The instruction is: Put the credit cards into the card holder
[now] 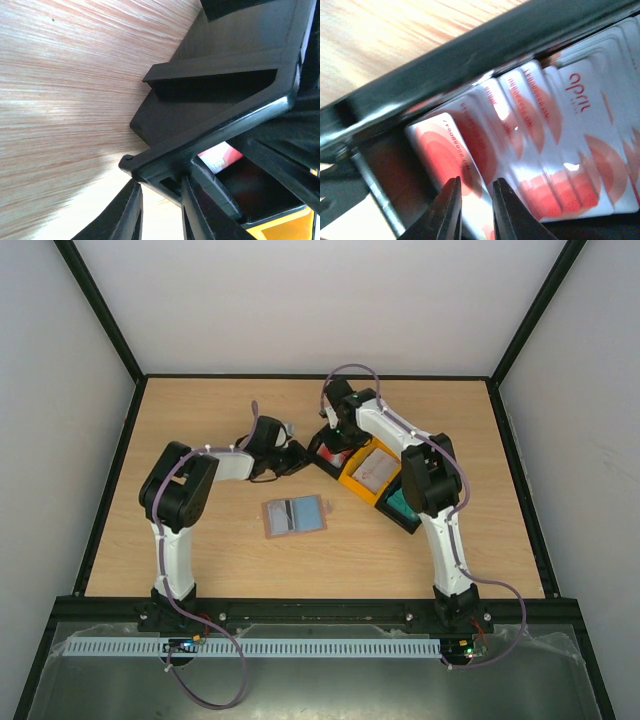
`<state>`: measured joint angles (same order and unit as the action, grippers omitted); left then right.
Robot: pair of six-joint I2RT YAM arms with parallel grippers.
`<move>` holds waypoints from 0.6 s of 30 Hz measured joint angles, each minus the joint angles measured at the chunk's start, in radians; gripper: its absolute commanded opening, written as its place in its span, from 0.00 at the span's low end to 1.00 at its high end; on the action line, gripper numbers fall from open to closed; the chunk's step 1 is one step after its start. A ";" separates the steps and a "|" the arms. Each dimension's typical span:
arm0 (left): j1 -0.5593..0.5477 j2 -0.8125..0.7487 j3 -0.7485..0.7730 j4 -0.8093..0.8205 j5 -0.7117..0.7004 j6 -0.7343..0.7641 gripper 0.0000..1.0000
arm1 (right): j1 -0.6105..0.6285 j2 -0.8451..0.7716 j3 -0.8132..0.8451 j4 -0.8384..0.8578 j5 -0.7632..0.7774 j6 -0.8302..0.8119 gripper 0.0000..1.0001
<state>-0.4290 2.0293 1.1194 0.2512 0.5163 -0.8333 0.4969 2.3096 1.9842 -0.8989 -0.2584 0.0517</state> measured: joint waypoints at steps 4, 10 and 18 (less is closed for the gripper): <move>0.000 0.015 0.021 -0.003 -0.002 0.007 0.23 | 0.006 -0.047 -0.030 -0.017 -0.030 0.000 0.19; 0.000 0.022 0.030 -0.003 -0.005 0.018 0.23 | 0.024 -0.072 -0.051 -0.031 -0.053 0.000 0.22; 0.000 0.022 0.030 -0.004 -0.005 0.026 0.23 | 0.039 -0.084 -0.061 -0.040 -0.075 -0.006 0.31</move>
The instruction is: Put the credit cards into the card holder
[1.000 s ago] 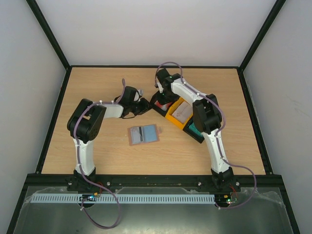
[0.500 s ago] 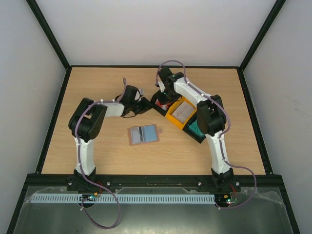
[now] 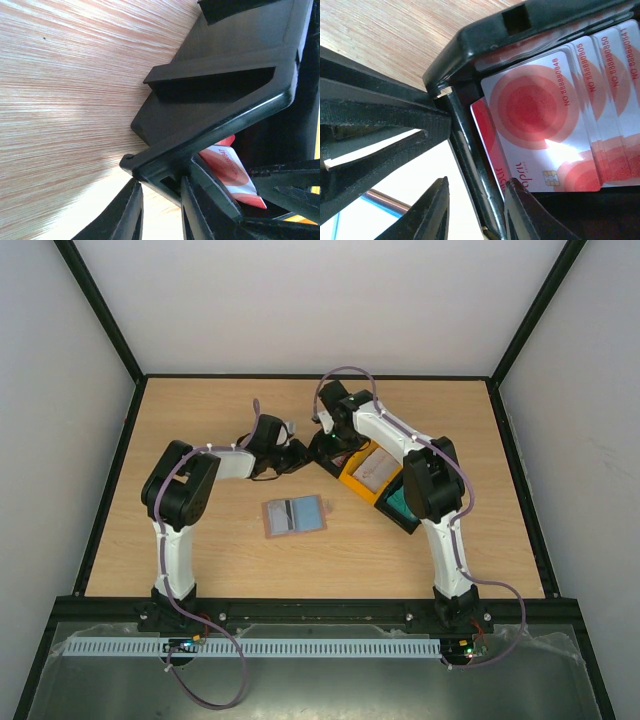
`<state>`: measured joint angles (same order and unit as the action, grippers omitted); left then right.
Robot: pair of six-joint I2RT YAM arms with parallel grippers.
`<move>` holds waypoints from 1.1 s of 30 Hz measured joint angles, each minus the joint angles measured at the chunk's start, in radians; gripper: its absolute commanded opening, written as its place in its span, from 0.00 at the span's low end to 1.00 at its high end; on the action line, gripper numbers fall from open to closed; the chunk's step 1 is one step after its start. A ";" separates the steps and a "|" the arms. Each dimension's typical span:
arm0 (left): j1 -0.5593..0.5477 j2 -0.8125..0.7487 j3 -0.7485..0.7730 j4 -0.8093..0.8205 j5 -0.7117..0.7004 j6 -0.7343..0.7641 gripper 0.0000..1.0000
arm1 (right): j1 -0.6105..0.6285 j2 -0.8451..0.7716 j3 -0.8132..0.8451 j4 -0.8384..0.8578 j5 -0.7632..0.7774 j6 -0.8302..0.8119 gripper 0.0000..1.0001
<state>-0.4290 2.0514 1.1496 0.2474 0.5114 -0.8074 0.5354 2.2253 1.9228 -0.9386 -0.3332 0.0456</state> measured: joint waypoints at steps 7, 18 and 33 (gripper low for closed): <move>0.000 0.000 0.007 -0.011 -0.004 0.008 0.23 | 0.002 -0.001 -0.001 -0.008 -0.043 -0.016 0.32; 0.000 0.000 0.011 -0.020 -0.008 0.014 0.23 | 0.001 -0.016 0.000 -0.012 -0.086 -0.004 0.38; 0.000 0.000 0.011 -0.021 -0.007 0.014 0.23 | 0.018 -0.039 -0.043 0.024 0.087 -0.008 0.28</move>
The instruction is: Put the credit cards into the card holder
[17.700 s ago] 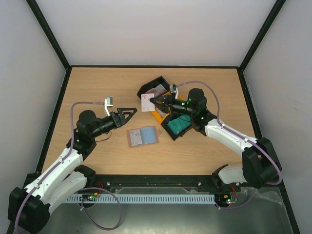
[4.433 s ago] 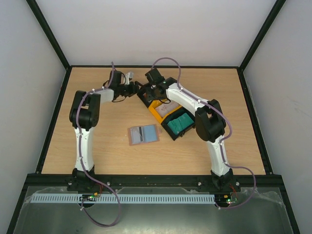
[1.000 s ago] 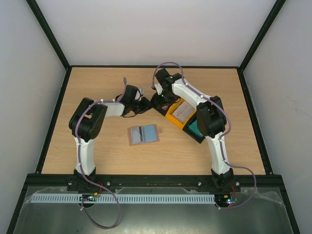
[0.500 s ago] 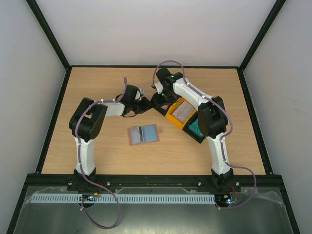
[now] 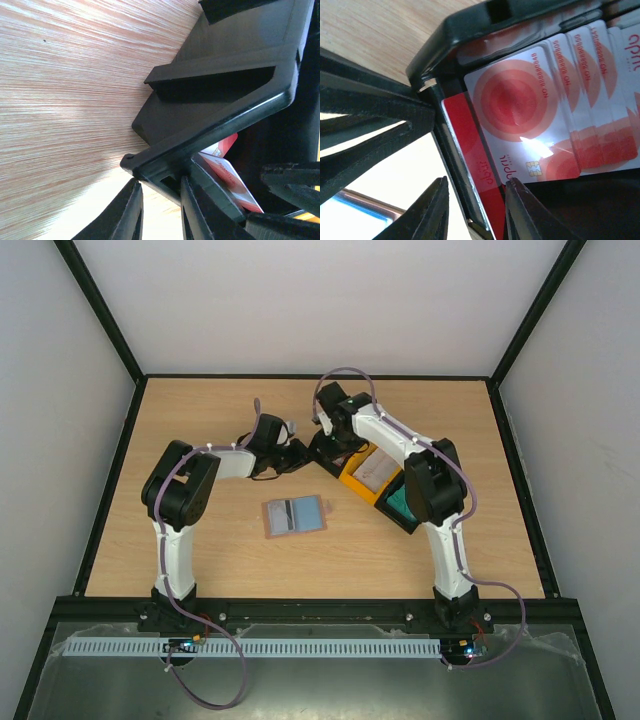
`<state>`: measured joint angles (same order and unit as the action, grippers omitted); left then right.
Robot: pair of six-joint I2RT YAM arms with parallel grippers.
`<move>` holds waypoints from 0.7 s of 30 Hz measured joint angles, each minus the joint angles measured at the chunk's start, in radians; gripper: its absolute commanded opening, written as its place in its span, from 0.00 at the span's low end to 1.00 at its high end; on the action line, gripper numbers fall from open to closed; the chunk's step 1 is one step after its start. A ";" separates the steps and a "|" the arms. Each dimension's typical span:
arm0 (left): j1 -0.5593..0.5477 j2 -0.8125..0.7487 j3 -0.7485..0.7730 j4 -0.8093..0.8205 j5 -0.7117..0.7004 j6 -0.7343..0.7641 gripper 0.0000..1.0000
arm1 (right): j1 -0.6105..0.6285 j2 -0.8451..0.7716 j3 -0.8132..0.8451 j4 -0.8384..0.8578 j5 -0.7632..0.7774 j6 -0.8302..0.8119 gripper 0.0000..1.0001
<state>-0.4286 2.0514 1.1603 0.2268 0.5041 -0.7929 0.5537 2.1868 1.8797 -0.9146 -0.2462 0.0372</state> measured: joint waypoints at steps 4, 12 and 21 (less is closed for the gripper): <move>0.000 0.000 0.000 0.000 0.000 0.000 0.23 | 0.014 0.003 0.000 0.000 0.014 -0.013 0.20; 0.000 0.000 0.000 0.000 0.000 0.000 0.24 | 0.024 0.005 0.000 0.004 0.032 -0.023 0.18; 0.000 0.000 0.000 -0.001 0.000 0.000 0.26 | 0.029 0.041 0.006 0.005 0.054 -0.025 0.02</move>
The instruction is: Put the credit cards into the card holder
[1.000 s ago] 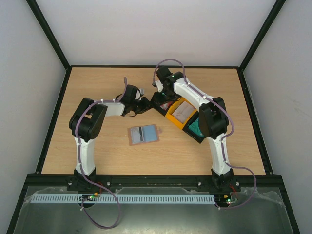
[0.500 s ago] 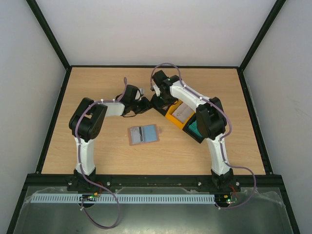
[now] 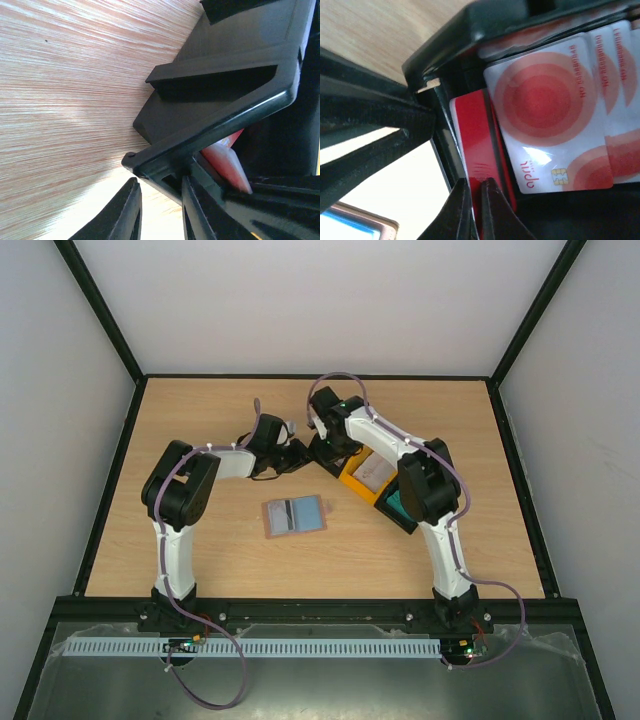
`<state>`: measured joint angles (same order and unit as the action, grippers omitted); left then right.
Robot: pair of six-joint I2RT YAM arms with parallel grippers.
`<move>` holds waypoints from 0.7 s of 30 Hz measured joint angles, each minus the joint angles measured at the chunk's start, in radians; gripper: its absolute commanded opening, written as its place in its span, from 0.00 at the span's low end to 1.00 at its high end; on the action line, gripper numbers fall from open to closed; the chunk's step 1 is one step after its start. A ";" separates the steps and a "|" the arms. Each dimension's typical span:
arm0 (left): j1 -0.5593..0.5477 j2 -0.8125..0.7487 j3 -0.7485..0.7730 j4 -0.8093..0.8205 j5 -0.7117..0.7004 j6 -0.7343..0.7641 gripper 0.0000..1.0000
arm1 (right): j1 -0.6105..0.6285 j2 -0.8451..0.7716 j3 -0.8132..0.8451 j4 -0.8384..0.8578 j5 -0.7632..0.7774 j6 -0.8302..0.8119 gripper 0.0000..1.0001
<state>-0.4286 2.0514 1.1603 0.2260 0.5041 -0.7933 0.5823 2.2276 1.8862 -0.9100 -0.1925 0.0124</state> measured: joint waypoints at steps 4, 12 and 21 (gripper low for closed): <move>0.000 0.000 0.000 -0.001 0.000 0.001 0.28 | 0.001 0.000 0.034 0.000 0.035 0.019 0.02; 0.000 -0.004 0.000 -0.008 0.000 0.001 0.32 | 0.001 -0.042 0.060 -0.002 0.088 0.096 0.02; 0.000 -0.129 -0.022 -0.017 -0.018 0.002 0.44 | 0.000 -0.335 -0.053 0.053 0.068 0.227 0.02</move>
<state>-0.4290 1.9228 1.1385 0.2089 0.4858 -0.7910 0.5827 1.8923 1.8336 -0.8574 -0.1249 0.2398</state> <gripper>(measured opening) 0.403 0.022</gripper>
